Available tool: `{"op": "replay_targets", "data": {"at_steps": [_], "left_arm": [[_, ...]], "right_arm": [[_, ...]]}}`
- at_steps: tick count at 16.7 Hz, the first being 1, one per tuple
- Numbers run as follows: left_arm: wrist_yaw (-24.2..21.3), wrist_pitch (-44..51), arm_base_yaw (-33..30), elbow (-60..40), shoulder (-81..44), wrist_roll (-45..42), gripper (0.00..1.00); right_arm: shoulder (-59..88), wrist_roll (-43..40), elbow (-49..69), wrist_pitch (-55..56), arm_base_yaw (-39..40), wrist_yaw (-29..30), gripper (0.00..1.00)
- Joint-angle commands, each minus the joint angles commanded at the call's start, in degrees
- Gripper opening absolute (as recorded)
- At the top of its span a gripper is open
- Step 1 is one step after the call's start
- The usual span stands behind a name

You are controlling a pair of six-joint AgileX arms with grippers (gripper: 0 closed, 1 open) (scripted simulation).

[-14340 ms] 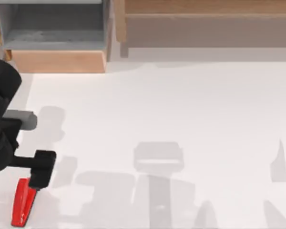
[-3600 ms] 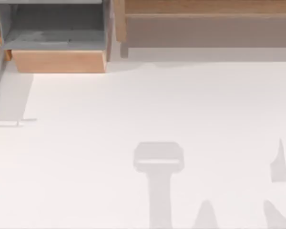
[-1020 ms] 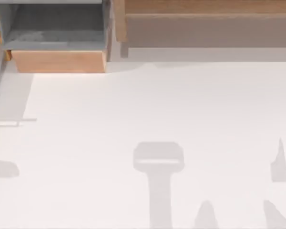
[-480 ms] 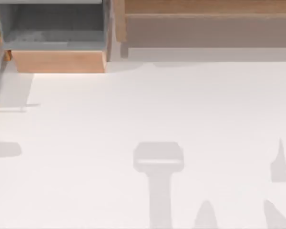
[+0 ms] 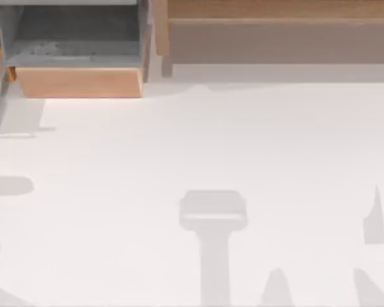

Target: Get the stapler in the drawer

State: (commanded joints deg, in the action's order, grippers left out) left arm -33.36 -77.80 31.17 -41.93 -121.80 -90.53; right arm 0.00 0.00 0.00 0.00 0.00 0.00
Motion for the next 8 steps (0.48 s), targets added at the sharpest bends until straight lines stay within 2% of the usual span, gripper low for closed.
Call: {"op": "replay_targets", "data": {"at_steps": [8], "left_arm": [[4.8,7.3,-4.8,-13.5,-5.9,0.2,0.0]], "right_arm": [[0.0,0.0,0.0,0.0,0.0,0.0,1.0]]}}
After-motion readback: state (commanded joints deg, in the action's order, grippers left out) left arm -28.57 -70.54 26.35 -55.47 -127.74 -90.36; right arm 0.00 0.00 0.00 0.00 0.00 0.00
